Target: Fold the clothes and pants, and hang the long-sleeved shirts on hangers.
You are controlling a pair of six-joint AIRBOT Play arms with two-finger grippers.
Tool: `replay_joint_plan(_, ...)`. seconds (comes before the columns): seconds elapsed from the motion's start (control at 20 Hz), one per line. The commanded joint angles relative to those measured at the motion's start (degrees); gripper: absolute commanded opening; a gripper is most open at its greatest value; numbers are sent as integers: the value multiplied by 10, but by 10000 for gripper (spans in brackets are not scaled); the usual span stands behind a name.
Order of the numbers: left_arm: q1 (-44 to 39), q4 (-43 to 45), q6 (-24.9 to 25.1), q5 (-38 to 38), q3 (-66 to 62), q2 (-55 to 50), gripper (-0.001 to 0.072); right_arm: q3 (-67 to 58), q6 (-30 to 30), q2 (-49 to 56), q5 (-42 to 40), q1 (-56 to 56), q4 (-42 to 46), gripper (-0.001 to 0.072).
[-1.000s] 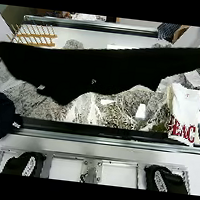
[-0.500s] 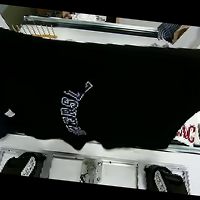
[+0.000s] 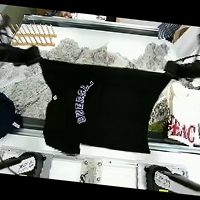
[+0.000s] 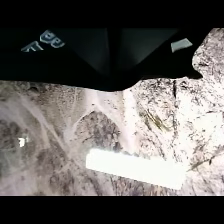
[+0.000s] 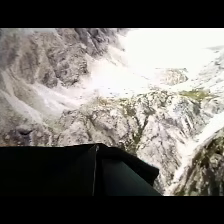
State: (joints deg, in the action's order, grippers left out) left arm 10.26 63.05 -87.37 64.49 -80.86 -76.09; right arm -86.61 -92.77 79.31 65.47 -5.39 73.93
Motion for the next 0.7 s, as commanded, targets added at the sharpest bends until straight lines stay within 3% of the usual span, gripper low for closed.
replay_joint_plan(0.0, -22, -1, 16, -50, -23, -137, 8, -33, -5, 135, -65, 9, -30, 8)
replay_joint_plan(0.3, -25, -1, 16, -44, -142, -258, 8, -49, -4, 182, -167, 16, -38, 8)
replay_joint_plan(0.5, -25, 0, 19, -30, -141, -258, 8, -45, -4, 172, -138, 19, -2, 8)
replay_joint_plan(0.65, -25, 0, 22, -53, -65, -217, 8, -13, -5, 150, -119, 33, 34, 8)
